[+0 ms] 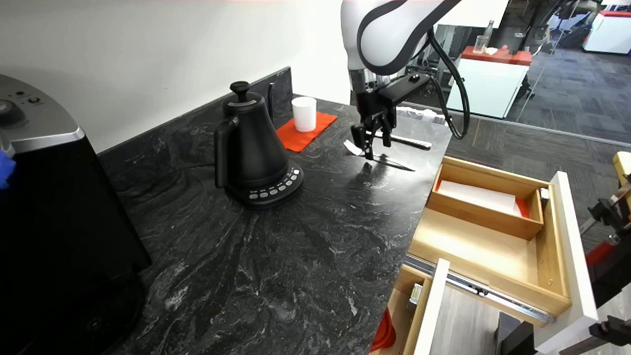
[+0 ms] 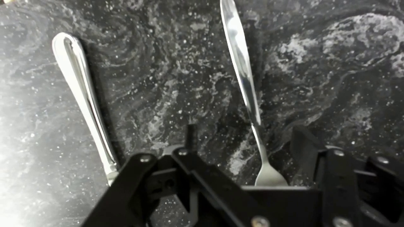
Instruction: Put the silver fork and silver knife inside the open drawer
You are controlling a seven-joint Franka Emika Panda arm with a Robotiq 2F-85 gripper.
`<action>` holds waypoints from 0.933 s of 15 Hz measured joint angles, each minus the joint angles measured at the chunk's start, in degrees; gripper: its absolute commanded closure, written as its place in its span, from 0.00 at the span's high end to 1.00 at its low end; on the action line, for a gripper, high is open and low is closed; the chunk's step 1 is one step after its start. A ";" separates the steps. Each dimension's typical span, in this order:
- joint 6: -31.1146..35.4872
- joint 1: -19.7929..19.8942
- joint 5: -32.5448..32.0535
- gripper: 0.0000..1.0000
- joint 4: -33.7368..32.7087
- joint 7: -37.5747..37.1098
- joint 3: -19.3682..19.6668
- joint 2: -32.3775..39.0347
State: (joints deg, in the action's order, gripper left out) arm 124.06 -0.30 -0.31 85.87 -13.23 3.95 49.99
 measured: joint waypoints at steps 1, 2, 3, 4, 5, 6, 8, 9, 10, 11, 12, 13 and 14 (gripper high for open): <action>0.00 0.00 0.00 0.40 0.00 0.00 0.03 0.01; 0.00 0.00 0.00 0.32 0.00 0.00 0.06 0.02; 0.00 0.00 0.00 0.27 0.00 0.00 0.10 0.03; 0.00 0.00 0.00 0.20 0.00 0.00 0.14 0.03; 0.00 0.01 0.00 0.13 0.00 0.00 0.17 0.03; 0.00 0.02 0.00 0.07 0.00 0.00 0.20 0.03; 0.00 0.05 0.00 0.02 0.00 0.00 0.25 0.03; 0.00 0.07 0.00 0.01 0.00 0.00 0.27 0.03; 0.00 0.09 0.00 0.00 0.00 0.00 0.29 0.03; -0.01 0.12 0.00 0.04 0.00 0.00 0.31 0.02; -0.01 0.16 0.00 0.04 0.00 0.00 0.31 0.02; -0.02 0.21 0.01 0.04 0.00 0.00 0.31 0.02; -0.06 0.29 0.02 0.04 0.00 0.00 0.31 0.02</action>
State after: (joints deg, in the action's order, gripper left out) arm 124.00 -0.02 -0.29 85.87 -13.23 4.27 50.01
